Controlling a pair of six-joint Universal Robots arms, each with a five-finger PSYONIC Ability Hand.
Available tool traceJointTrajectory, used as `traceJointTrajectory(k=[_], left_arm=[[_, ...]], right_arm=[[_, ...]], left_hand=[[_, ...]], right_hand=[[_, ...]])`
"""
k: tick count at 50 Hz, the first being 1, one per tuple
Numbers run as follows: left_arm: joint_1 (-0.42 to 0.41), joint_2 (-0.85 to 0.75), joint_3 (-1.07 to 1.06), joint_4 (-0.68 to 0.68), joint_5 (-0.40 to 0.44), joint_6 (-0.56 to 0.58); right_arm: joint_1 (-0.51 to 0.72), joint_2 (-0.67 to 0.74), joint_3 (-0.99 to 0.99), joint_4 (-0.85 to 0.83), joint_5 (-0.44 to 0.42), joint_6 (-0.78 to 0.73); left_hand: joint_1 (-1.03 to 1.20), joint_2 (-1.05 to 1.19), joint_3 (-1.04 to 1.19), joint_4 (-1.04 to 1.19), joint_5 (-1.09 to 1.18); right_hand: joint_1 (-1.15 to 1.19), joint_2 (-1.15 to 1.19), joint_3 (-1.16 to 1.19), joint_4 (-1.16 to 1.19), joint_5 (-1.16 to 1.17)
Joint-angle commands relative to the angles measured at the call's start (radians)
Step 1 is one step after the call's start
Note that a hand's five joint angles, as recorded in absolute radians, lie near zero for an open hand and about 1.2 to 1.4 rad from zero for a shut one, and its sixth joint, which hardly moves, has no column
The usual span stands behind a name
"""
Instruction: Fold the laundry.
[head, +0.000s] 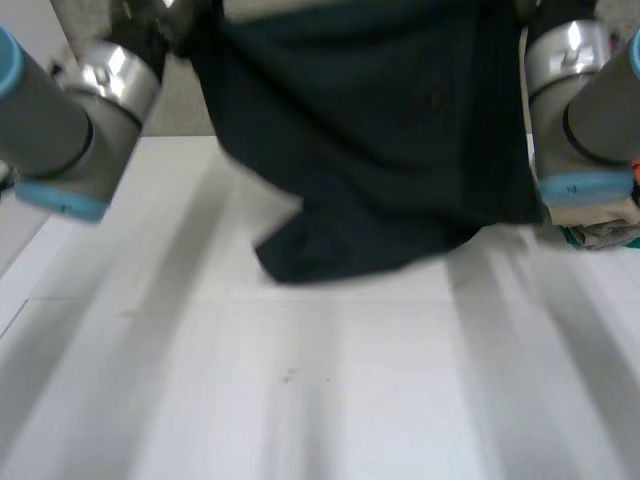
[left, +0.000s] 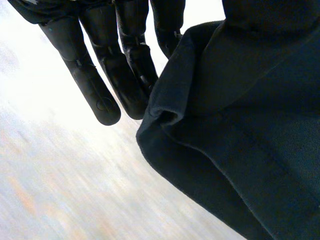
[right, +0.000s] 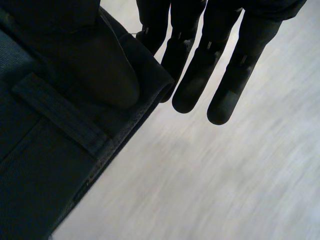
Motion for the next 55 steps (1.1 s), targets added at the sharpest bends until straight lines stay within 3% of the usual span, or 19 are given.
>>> traceJointTrajectory(k=[1,10,22,26,33,38,46,51,55], left_arm=[[-0.004,0.12,-0.034,0.262,-0.047,-0.065],[-0.012,0.248,-0.399,0.23,-0.05,-0.07],[-0.026,0.31,-0.939,0.198,-0.045,-0.035],[-0.056,0.408,-1.044,0.06,-0.045,0.029],[-0.096,0.591,-1.07,-0.271,-0.045,0.048],[-0.113,0.726,-1.061,-0.611,-0.042,0.054],[-0.168,0.798,-1.038,-0.965,-0.019,0.063],[-0.181,0.786,-1.019,-0.97,-0.009,0.126],[-0.175,0.736,-0.986,-0.803,-0.005,0.212]], right_arm=[[-0.002,-0.041,-0.001,-0.268,-0.086,0.064],[-0.004,-0.012,0.065,-0.162,-0.122,0.085],[-0.014,0.056,0.338,0.31,-0.208,0.068],[-0.019,0.033,0.451,0.424,-0.234,0.03],[-0.046,-0.197,0.652,0.619,-0.242,-0.123],[-0.065,-0.36,0.769,0.786,-0.233,-0.252],[-0.143,-0.605,0.93,1.062,-0.224,-0.484],[-0.157,-0.653,0.955,1.102,-0.242,-0.512],[-0.152,-0.638,0.943,0.998,-0.256,-0.46]], left_hand=[[0.244,0.2,0.203,0.197,0.214],[0.244,0.2,0.203,0.197,0.214],[0.244,0.2,0.203,0.197,0.214],[0.244,0.2,0.203,0.197,0.214],[0.244,0.2,0.203,0.197,0.214],[0.244,0.2,0.203,0.197,0.214],[0.244,0.2,0.203,0.197,0.214],[0.244,0.2,0.203,0.197,0.214],[0.244,0.2,0.203,0.197,0.214]], right_hand=[[0.282,0.214,0.205,0.198,0.204],[0.282,0.214,0.205,0.198,0.204],[0.282,0.214,0.205,0.198,0.204],[0.282,0.214,0.205,0.198,0.204],[0.282,0.214,0.205,0.198,0.204],[0.282,0.214,0.205,0.198,0.204],[0.282,0.214,0.205,0.198,0.204],[0.282,0.214,0.205,0.198,0.204],[0.282,0.214,0.205,0.198,0.204]])
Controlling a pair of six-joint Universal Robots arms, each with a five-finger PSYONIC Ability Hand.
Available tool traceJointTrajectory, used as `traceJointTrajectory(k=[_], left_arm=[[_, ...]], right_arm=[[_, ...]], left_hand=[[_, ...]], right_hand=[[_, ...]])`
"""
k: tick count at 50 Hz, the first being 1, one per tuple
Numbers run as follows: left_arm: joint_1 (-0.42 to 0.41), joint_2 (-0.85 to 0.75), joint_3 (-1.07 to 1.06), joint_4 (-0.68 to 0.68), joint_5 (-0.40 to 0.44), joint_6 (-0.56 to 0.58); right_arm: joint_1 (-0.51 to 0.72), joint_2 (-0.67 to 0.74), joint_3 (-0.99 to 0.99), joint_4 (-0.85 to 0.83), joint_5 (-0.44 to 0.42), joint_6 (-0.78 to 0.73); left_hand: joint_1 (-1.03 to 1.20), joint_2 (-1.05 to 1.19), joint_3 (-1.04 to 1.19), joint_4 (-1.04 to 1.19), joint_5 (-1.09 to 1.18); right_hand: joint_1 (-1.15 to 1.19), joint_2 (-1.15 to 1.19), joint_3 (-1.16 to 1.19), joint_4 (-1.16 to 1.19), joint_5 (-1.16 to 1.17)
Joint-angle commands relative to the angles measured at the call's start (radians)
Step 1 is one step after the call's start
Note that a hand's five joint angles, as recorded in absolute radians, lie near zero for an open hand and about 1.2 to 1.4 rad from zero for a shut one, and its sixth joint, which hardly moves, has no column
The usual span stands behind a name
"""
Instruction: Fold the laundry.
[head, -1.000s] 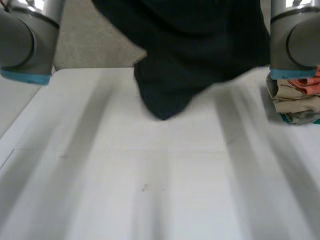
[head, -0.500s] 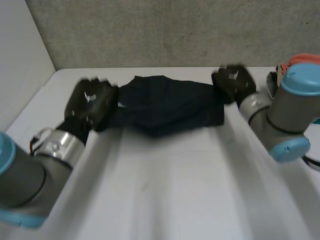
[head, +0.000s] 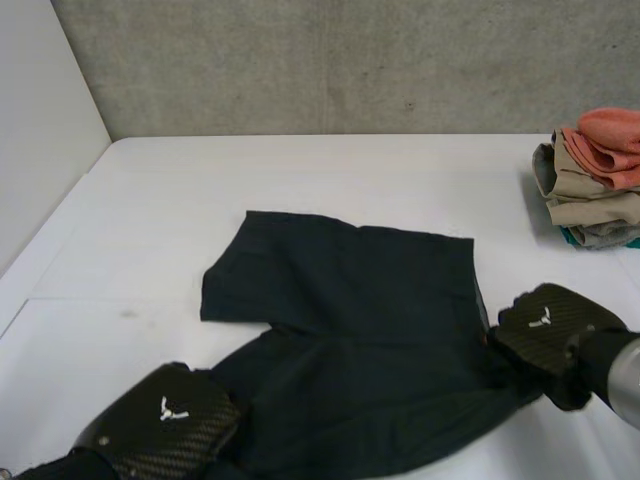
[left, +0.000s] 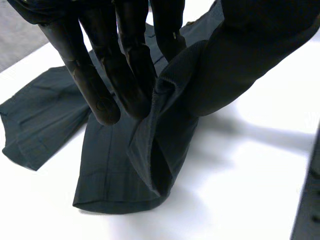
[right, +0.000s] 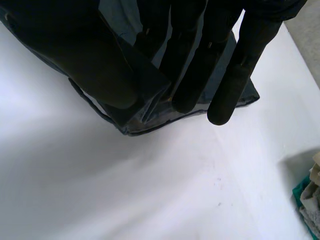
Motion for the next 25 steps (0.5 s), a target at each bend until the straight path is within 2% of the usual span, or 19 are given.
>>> traceJointTrajectory(k=[1,2,3,6,7,10,12,17,25], left_arm=[[0.002,-0.086,0.049,0.229,0.008,0.131],[0.007,-0.107,0.058,0.289,0.008,0.147],[0.016,-0.154,0.075,0.412,0.008,0.171],[0.037,-0.24,0.106,0.605,0.011,0.197],[0.05,-0.314,0.136,0.73,0.014,0.214],[0.062,-0.487,0.214,0.928,0.019,0.242],[0.062,-0.578,0.268,1.01,0.022,0.257],[0.068,-0.773,0.438,1.067,0.031,0.305],[0.081,-1.091,0.781,1.052,0.034,0.4]], right_arm=[[-0.002,0.024,-0.017,-0.166,-0.019,0.089],[0.0,0.047,-0.028,-0.207,-0.018,0.115],[0.0,0.076,-0.042,-0.252,-0.015,0.143],[0.011,0.219,-0.112,-0.398,0.01,0.229],[0.014,0.251,-0.129,-0.428,0.019,0.244],[0.032,0.358,-0.201,-0.508,0.076,0.273],[0.05,0.419,-0.267,-0.539,0.126,0.277],[0.081,0.562,-0.412,-0.62,0.225,0.27],[0.086,0.792,-0.626,-0.8,0.248,0.272]], left_hand=[[0.244,0.198,0.199,0.197,0.21],[0.244,0.198,0.199,0.197,0.21],[0.244,0.198,0.199,0.197,0.21],[0.244,0.198,0.199,0.197,0.21],[0.244,0.198,0.199,0.197,0.21],[0.244,0.198,0.199,0.197,0.21],[0.244,0.198,0.199,0.197,0.21],[0.244,0.198,0.199,0.197,0.21],[0.244,0.198,0.199,0.197,0.21]], right_hand=[[0.282,0.214,0.205,0.197,0.203],[0.282,0.214,0.205,0.197,0.203],[0.282,0.214,0.205,0.197,0.203],[0.282,0.214,0.205,0.197,0.203],[0.282,0.214,0.205,0.197,0.203],[0.282,0.214,0.205,0.197,0.203],[0.282,0.214,0.205,0.197,0.203],[0.282,0.214,0.205,0.197,0.203],[0.282,0.214,0.205,0.197,0.203]])
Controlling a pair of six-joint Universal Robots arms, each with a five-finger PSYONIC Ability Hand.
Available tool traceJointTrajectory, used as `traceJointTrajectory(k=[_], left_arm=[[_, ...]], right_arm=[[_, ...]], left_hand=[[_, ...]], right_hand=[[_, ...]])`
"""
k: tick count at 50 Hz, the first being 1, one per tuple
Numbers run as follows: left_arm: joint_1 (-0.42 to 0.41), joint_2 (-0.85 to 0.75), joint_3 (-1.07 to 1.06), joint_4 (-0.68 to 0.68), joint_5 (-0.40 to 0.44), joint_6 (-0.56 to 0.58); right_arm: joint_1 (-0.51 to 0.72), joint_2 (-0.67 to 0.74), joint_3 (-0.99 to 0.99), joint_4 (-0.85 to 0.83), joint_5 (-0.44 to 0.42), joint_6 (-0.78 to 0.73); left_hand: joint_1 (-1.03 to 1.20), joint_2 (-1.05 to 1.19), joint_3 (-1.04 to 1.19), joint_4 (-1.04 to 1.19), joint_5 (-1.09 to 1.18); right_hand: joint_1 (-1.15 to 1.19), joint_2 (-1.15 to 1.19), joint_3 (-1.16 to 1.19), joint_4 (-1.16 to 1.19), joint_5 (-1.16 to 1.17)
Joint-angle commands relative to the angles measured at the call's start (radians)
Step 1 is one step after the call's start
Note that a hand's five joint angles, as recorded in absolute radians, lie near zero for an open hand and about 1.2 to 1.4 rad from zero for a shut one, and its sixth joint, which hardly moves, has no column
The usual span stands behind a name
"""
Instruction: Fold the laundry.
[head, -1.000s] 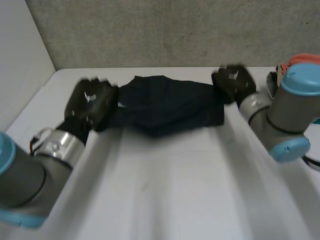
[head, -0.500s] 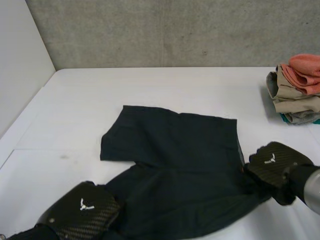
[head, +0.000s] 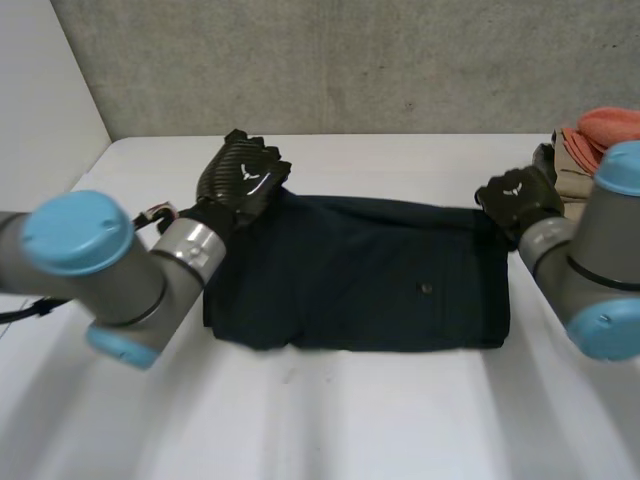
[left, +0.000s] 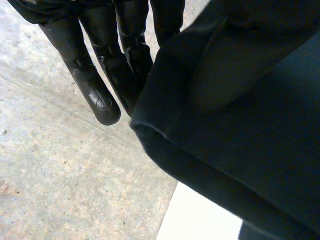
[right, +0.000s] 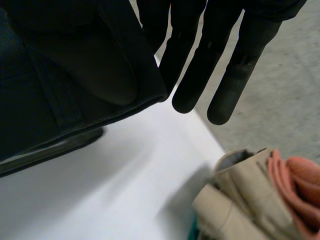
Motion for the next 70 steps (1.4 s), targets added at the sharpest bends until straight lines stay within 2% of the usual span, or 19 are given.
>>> traceJointTrajectory(k=[1,5,6,7,8,9,10,16,24,29,36,40,43,48,53,60,63,67,70], left_arm=[[0.009,-0.261,0.292,-0.034,0.003,0.073],[0.023,-0.339,0.378,-0.029,0.003,0.074],[0.026,-0.35,0.39,-0.028,0.004,0.074],[0.027,-0.359,0.401,-0.023,0.004,0.076],[0.029,-0.372,0.416,-0.018,0.004,0.077],[0.029,-0.375,0.421,-0.018,0.001,0.078],[0.027,-0.376,0.424,-0.018,0.001,0.078],[0.018,-0.332,0.406,-0.031,-0.013,0.071],[0.021,-0.103,0.179,-0.061,-0.033,0.019],[0.018,0.004,0.045,-0.063,-0.033,-0.07],[0.007,0.067,-0.036,-0.063,-0.034,-0.238],[-0.008,0.073,-0.041,-0.063,-0.036,-0.291],[-0.011,0.082,-0.042,-0.063,-0.036,-0.304],[-0.011,0.108,-0.045,-0.072,-0.045,-0.308],[-0.009,0.167,-0.071,-0.097,-0.053,-0.314],[0.0,0.256,-0.126,-0.114,-0.053,-0.355],[0.003,0.282,-0.154,-0.114,-0.053,-0.392],[0.012,0.302,-0.18,-0.114,-0.054,-0.424],[0.024,0.311,-0.196,-0.114,-0.053,-0.433]], right_arm=[[0.006,0.206,-0.193,-0.147,0.023,-0.013],[0.014,0.316,-0.285,-0.184,0.029,-0.015],[0.015,0.356,-0.323,-0.19,0.031,-0.013],[0.017,0.371,-0.335,-0.19,0.031,-0.013],[0.02,0.384,-0.346,-0.191,0.031,-0.013],[0.024,0.391,-0.354,-0.191,0.032,-0.013],[0.032,0.39,-0.36,-0.194,0.042,-0.007],[0.05,0.249,-0.276,-0.167,0.066,0.028],[0.032,-0.035,-0.004,0.072,-0.029,0.165],[-0.018,-0.046,0.106,0.198,-0.104,0.287],[-0.051,-0.001,0.154,0.126,-0.167,0.298],[-0.048,0.083,0.134,0.06,-0.152,0.292],[-0.049,0.111,0.117,0.037,-0.127,0.277],[-0.063,0.062,0.172,-0.012,-0.044,0.223],[-0.147,-0.18,0.287,-0.089,-0.032,0.023],[-0.178,-0.199,0.265,-0.095,-0.014,-0.312],[-0.167,-0.196,0.237,-0.102,-0.023,-0.376],[-0.031,-0.176,0.174,-0.118,-0.053,-0.389],[0.104,-0.132,0.129,-0.153,-0.144,-0.387]], left_hand=[[0.244,0.198,0.199,0.194,0.21],[0.244,0.198,0.199,0.194,0.21],[0.082,0.036,0.036,0.031,0.048],[-0.187,-0.234,-0.233,-0.238,-0.221],[-0.896,-0.942,-0.942,-0.947,-0.93],[-0.978,-1.024,-1.023,-1.028,-1.012],[-0.899,-0.945,-0.944,-0.95,-0.933],[-0.978,-1.024,-1.023,-1.028,-1.012],[-0.978,-1.024,-1.023,-1.028,-1.012],[-0.978,-1.024,-1.023,-1.028,-1.012],[-0.978,-1.024,-1.023,-1.028,-1.012],[-0.978,-1.024,-1.023,-1.028,-1.012],[-0.978,-1.024,-1.023,-1.028,-1.012],[-0.978,-1.024,-1.023,-1.028,-1.012],[-0.978,-1.024,-1.023,-1.028,-1.012],[-0.978,-1.024,-1.023,-1.028,-1.012],[-0.978,-1.024,-1.023,-1.028,-1.012],[-0.978,-1.024,-1.023,-1.028,-1.012],[-0.978,-1.024,-1.023,-1.028,-1.012]], right_hand=[[0.282,0.214,0.205,0.197,0.199],[0.282,0.214,0.205,0.197,0.199],[0.03,-0.038,-0.047,-0.055,-0.053],[-0.406,-0.473,-0.483,-0.49,-0.489],[-0.872,-0.94,-0.949,-0.957,-0.955],[-0.94,-1.008,-1.017,-1.024,-1.023],[-0.94,-1.008,-1.017,-1.024,-1.023],[-0.94,-1.008,-1.017,-1.024,-1.023],[-0.94,-1.008,-1.017,-1.024,-1.023],[-0.918,-0.986,-0.995,-1.002,-1.001],[-0.833,-0.901,-0.91,-0.917,-0.916],[-0.596,-0.663,-0.673,-0.68,-0.679],[0.279,0.211,0.201,0.194,0.196],[0.282,0.214,0.205,0.197,0.199],[0.282,0.214,0.205,0.197,0.199],[0.282,0.214,0.205,0.197,0.199],[0.282,0.214,0.205,0.197,0.199],[0.282,0.214,0.205,0.197,0.199],[0.282,0.214,0.205,0.197,0.199]])
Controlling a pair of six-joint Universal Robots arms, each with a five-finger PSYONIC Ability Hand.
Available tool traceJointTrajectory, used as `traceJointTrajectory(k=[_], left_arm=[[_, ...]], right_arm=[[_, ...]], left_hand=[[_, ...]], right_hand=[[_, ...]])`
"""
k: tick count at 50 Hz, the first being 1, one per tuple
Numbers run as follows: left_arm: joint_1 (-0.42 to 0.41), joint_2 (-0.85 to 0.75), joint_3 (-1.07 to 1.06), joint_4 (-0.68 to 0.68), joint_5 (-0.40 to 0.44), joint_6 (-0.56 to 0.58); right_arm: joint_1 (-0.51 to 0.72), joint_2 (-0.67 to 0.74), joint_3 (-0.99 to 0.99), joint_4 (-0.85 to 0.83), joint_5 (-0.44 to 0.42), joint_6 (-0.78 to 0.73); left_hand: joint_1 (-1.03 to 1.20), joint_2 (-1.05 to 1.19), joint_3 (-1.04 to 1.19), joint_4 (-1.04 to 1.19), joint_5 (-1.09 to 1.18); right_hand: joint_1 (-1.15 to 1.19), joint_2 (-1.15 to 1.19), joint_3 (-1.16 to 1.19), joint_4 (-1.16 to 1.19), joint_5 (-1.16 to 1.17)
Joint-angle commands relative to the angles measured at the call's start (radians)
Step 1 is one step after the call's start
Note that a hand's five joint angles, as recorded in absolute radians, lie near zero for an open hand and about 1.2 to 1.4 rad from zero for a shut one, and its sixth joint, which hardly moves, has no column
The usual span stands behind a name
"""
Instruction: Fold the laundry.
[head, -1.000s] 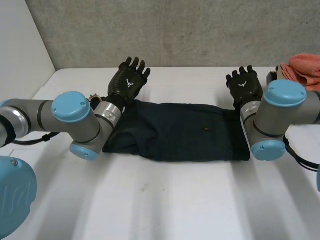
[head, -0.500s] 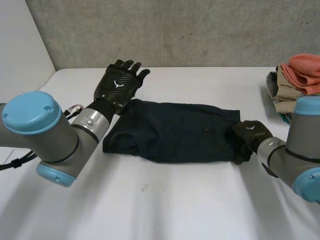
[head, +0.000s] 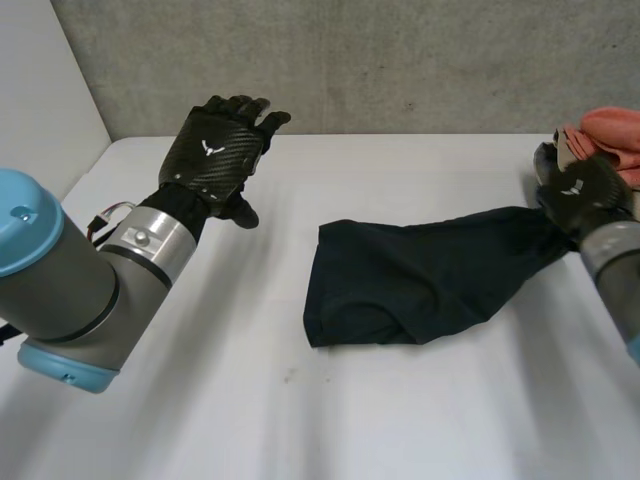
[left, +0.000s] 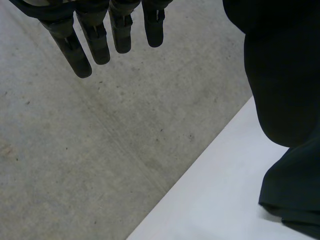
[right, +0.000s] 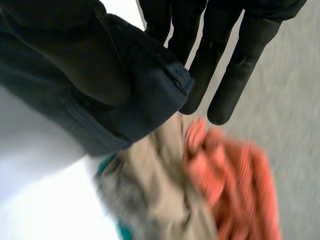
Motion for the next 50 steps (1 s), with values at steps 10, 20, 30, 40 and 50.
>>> traceJointTrajectory(k=[10,20,30,40,50], left_arm=[[0.021,0.024,-0.042,0.004,0.001,-0.041],[-0.002,-0.037,0.088,0.013,-0.025,-0.099],[-0.21,-0.294,0.377,-0.061,-0.119,-0.14],[-0.269,-0.552,0.64,-0.385,-0.258,-0.14],[-0.258,-0.625,0.636,-0.551,-0.337,-0.133]], right_arm=[[0.466,0.277,-0.118,-0.066,-0.43,-0.035],[0.457,0.186,-0.155,-0.061,-0.318,0.268],[0.238,-0.049,-0.108,0.072,-0.228,0.948],[0.17,0.155,-0.282,0.316,-0.222,0.908],[0.17,0.405,-0.365,0.361,-0.207,0.754]], left_hand=[[-0.016,-0.032,-0.037,-0.027,-0.051],[-0.012,-0.028,-0.034,-0.023,-0.047],[-0.012,-0.028,-0.034,-0.023,-0.047],[0.047,0.03,0.025,0.036,0.011],[0.032,0.016,0.01,0.021,-0.003]], right_hand=[[0.499,0.249,0.211,0.199,0.227],[-0.723,-0.973,-1.011,-1.023,-0.995],[-0.723,-0.973,-1.011,-1.023,-0.995],[-0.723,-0.973,-1.011,-1.023,-0.995],[-0.723,-0.973,-1.011,-1.023,-0.995]])
